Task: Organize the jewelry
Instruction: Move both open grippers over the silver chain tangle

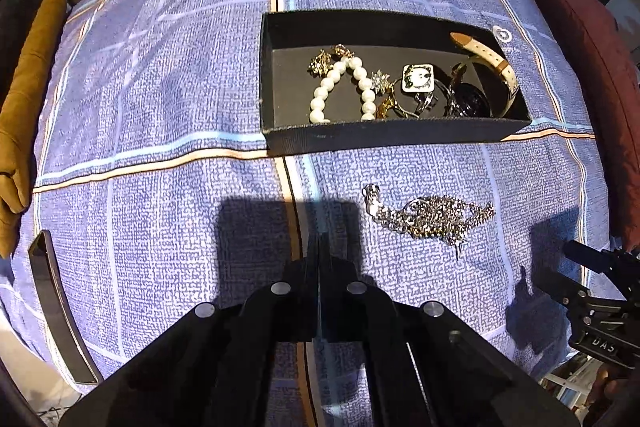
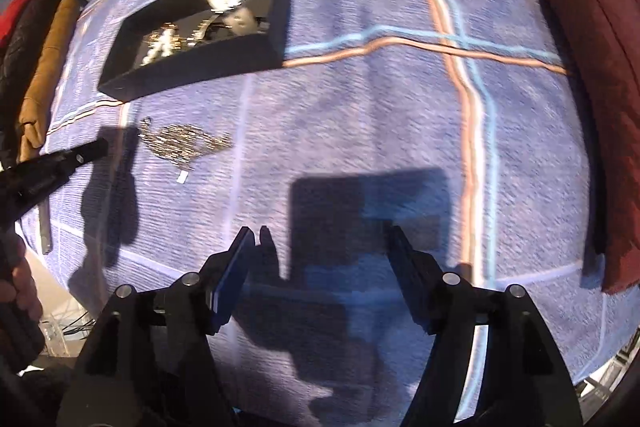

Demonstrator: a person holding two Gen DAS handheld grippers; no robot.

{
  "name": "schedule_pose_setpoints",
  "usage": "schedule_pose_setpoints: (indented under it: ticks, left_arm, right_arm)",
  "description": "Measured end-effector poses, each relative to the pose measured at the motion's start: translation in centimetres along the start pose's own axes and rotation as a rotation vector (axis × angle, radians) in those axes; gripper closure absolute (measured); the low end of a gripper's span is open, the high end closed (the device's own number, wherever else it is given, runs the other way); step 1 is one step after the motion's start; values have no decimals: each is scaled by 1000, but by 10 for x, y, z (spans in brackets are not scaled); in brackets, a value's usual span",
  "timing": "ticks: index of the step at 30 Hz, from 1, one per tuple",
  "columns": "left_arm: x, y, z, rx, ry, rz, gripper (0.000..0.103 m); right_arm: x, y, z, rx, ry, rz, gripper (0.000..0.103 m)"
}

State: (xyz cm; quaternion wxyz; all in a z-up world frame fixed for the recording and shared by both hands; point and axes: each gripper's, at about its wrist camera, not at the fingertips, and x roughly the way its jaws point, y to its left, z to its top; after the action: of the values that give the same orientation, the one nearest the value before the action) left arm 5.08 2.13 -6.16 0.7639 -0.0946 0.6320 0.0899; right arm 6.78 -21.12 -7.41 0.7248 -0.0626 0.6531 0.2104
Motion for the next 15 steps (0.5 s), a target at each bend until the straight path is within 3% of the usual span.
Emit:
schedule_pose_setpoints:
  ticks: [2,3,4,6,8,10,12,15]
  left_arm:
    - [-2,5,0,3,4,9,100]
    - [-2,5,-1,-1,10,3,89]
    - [-3,5,-3,-8,10,9,66]
    - [-11,8,-21,-21,-9,23,45]
    - [-13,13,-24,-39,-14,34,43]
    - [-14,26,-21,-55,5,33,29]
    - [-17,37,-25,-71,0,36,25]
    - [-25,50,-39,-70,4,34,22]
  right_arm:
    - [6,21,13,-55,-2,14,35]
    - [8,33,20,-84,-8,16,35]
    - [12,46,28,-116,-11,23,35]
    - [20,72,42,-180,-18,26,35]
    - [27,92,55,-232,-27,-1,35]
    - [38,99,62,-269,-6,-19,35]
    - [43,94,62,-271,5,-30,34]
    - [32,73,58,-237,-25,-129,34]
